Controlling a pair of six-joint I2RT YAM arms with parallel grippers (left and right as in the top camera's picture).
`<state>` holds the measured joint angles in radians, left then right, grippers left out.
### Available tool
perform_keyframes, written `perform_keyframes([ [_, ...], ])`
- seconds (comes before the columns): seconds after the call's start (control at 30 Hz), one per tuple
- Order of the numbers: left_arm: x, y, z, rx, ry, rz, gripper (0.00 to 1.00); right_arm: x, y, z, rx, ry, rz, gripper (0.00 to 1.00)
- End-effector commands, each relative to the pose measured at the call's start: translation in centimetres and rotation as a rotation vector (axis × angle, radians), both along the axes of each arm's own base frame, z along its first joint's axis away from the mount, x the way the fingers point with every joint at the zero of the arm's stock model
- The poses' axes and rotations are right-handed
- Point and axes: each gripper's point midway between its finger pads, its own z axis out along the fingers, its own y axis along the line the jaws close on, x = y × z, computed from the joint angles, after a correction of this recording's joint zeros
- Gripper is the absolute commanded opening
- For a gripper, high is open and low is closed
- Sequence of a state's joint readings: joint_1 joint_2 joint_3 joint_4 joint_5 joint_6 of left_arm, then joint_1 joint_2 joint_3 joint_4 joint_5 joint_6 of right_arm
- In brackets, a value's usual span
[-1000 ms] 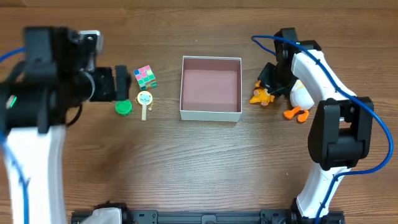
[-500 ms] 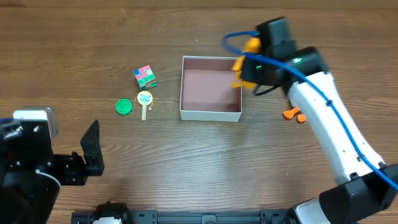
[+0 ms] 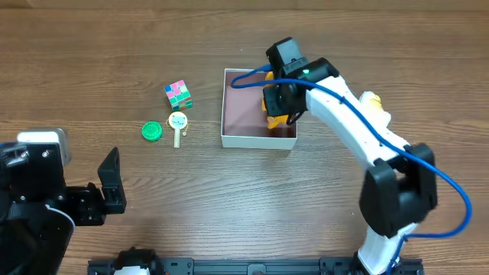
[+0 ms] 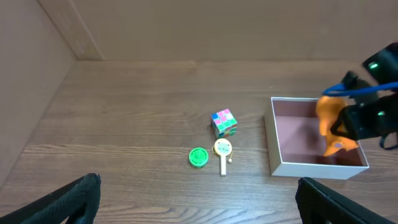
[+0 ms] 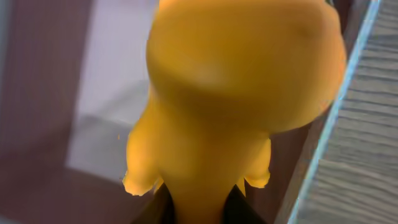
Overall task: Pack container
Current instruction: 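Carry the orange dinosaur into the white box and release it, then grasp the white duck plush with the right gripper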
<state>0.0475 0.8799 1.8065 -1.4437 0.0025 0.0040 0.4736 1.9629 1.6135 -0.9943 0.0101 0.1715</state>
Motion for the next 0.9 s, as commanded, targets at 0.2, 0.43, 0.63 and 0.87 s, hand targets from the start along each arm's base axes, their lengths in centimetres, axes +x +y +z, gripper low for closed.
perform_keyframes([
  [0.2,0.2,0.2,-0.1,0.023,0.005,0.000,1.00,1.1,-1.0,2.4,-0.057,-0.068,-0.007,0.64],
  [0.43,0.2,0.2,-0.1,0.022,0.005,0.000,1.00,0.0,-3.6,12.6,0.036,-0.199,-0.137,0.70],
  [0.63,0.2,0.2,-0.1,0.022,0.005,0.000,1.00,-1.1,-14.0,14.7,0.018,-0.167,-0.464,0.72],
  [0.87,0.2,0.2,-0.1,0.022,0.006,0.000,1.00,-1.0,-23.2,7.2,0.016,0.010,-0.714,0.84],
])
